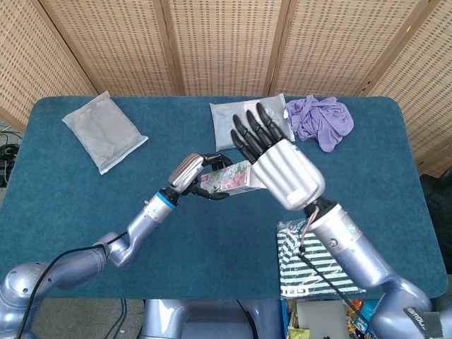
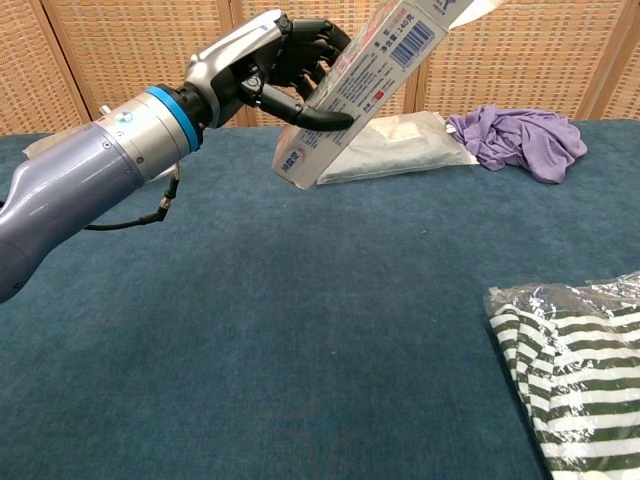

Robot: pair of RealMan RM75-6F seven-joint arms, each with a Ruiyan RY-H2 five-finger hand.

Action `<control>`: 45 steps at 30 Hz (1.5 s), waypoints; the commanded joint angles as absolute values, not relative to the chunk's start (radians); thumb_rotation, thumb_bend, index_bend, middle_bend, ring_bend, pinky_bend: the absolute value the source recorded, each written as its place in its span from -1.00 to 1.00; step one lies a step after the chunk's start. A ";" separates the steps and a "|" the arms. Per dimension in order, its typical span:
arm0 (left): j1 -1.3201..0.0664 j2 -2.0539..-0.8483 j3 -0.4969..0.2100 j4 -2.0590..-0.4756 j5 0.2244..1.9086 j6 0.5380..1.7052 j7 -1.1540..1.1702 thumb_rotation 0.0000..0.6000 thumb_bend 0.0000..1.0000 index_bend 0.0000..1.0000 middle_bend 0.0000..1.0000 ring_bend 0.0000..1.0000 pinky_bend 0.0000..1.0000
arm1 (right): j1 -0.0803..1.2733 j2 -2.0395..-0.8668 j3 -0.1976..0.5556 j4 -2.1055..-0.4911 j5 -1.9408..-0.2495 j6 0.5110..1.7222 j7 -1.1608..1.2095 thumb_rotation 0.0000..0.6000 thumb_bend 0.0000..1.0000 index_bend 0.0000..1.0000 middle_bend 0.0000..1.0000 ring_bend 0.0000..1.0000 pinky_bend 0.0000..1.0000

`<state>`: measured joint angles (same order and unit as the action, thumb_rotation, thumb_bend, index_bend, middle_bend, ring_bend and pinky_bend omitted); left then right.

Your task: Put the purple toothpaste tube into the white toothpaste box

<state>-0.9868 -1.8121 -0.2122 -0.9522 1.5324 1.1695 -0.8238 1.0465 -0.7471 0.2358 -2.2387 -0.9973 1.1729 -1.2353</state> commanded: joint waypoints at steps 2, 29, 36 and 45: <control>-0.975 -1.796 -0.196 -0.939 1.536 1.168 -0.815 1.00 -0.47 0.18 0.03 -0.04 0.00 | 0.969 -0.699 0.237 -2.140 -1.027 1.195 -1.084 1.00 -1.00 -1.00 -1.00 -1.00 -1.00; -0.883 -1.720 -0.031 -0.876 1.520 0.947 -0.484 1.00 -0.47 0.18 -0.02 -0.11 -0.05 | 0.597 -1.080 0.058 -1.361 -1.363 1.161 -0.098 1.00 -1.00 -1.00 -1.00 -1.00 -1.00; -0.884 -1.723 -0.036 -0.899 1.488 0.882 -0.434 1.00 -0.47 -0.78 -0.99 -0.99 -0.87 | 0.571 -1.086 0.065 -1.346 -1.400 1.193 -0.051 1.00 -1.00 -1.00 -1.00 -1.00 -1.00; -0.785 -1.544 -0.079 -1.177 1.456 1.052 -0.310 1.00 -0.47 -1.00 -1.00 -1.00 -1.00 | 0.488 -1.045 0.072 -1.429 -1.425 1.305 -0.100 1.00 -1.00 -1.00 -1.00 -1.00 -1.00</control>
